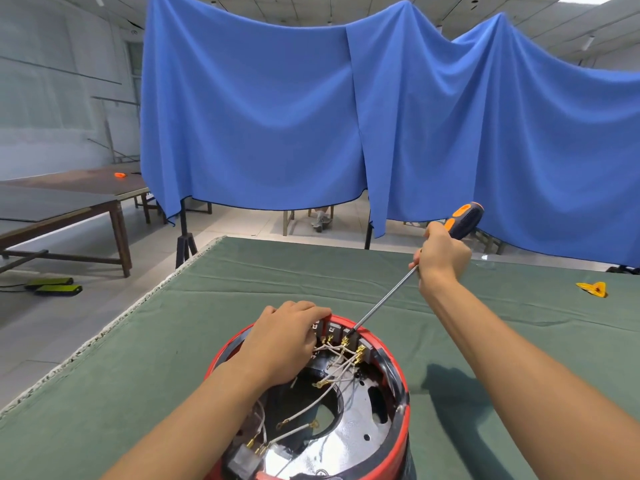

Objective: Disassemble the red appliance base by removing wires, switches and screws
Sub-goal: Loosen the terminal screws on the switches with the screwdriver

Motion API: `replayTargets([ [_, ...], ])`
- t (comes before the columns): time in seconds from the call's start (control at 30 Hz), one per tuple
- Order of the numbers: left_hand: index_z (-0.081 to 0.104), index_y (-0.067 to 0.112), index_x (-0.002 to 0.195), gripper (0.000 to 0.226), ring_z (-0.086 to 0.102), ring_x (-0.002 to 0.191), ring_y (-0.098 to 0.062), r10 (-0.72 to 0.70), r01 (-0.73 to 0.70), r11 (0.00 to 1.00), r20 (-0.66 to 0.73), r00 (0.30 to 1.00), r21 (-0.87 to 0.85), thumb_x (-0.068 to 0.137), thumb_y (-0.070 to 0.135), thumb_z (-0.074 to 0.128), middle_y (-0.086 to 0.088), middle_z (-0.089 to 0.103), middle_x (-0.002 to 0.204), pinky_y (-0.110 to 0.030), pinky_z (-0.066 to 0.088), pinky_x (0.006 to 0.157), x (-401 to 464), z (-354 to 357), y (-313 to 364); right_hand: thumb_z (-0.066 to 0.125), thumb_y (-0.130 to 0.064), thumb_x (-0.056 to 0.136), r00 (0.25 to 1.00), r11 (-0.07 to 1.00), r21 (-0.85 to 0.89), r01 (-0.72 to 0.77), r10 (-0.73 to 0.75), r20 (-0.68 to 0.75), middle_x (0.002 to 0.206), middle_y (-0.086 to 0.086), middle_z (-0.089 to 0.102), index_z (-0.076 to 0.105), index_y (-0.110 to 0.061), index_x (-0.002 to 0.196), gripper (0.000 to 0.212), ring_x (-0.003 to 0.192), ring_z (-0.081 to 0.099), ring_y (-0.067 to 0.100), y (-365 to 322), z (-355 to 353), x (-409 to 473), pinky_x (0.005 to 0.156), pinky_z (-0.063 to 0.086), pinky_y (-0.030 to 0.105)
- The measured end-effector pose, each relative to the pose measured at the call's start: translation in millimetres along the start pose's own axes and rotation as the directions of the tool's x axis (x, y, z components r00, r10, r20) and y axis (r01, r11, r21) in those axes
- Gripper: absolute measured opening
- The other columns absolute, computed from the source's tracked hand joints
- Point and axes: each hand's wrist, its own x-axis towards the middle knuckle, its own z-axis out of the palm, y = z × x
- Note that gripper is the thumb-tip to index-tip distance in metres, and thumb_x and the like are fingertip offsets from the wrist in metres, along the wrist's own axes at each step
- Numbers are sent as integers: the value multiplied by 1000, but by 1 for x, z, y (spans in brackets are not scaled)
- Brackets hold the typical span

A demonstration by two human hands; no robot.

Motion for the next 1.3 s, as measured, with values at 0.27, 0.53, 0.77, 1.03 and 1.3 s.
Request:
replayTargets([
  [0.27, 38, 36, 140, 46, 36, 129, -9, 2, -2, 1000, 1, 1000, 4, 97, 20, 37, 15, 42, 142, -33, 28, 103, 0, 0, 0, 53, -15, 74, 949, 951, 147, 274, -291, 117, 35, -2, 32, 35, -15, 59, 23, 29, 35, 18, -23, -4, -33, 35, 32, 21],
  [0.53, 38, 35, 140, 47, 35, 129, -9, 3, -3, 1000, -1, 1000, -6, 96, 19, 37, 14, 43, 141, -33, 26, 104, -2, 0, 3, 53, -18, 73, 978, 979, 12, 202, -202, 57, 32, -6, 36, 38, -15, 59, 20, 27, 38, 16, -20, 0, -24, 41, 38, 26],
  [0.77, 38, 36, 140, 49, 34, 130, -10, 0, 0, 1000, -3, 1000, -7, 96, 16, 36, 14, 42, 143, -34, 27, 103, 2, -1, 1, 55, -15, 75, 997, 999, 0, -42, 42, -61, 29, -7, 39, 45, -12, 61, 17, 24, 36, 10, 3, 0, 3, 36, 35, 22],
  [1.03, 39, 34, 140, 50, 34, 130, -11, -3, 3, 1000, 5, 1000, -16, 95, 12, 36, 13, 42, 143, -34, 27, 104, 0, -3, 3, 54, -13, 73, 980, 978, 67, -196, 198, -24, 47, -1, 41, 44, -13, 64, 13, 28, 35, 9, 27, 1, -5, 32, 29, 14],
  [1.3, 36, 39, 141, 48, 36, 126, -13, 10, -10, 1000, 52, 999, 7, 97, 19, 33, 10, 43, 140, -35, 29, 99, 2, -2, -2, 53, -15, 72, 999, 977, 211, -32, 29, 18, 35, -8, 32, 39, -14, 60, 18, 29, 33, 12, -7, -9, -14, 35, 30, 16],
])
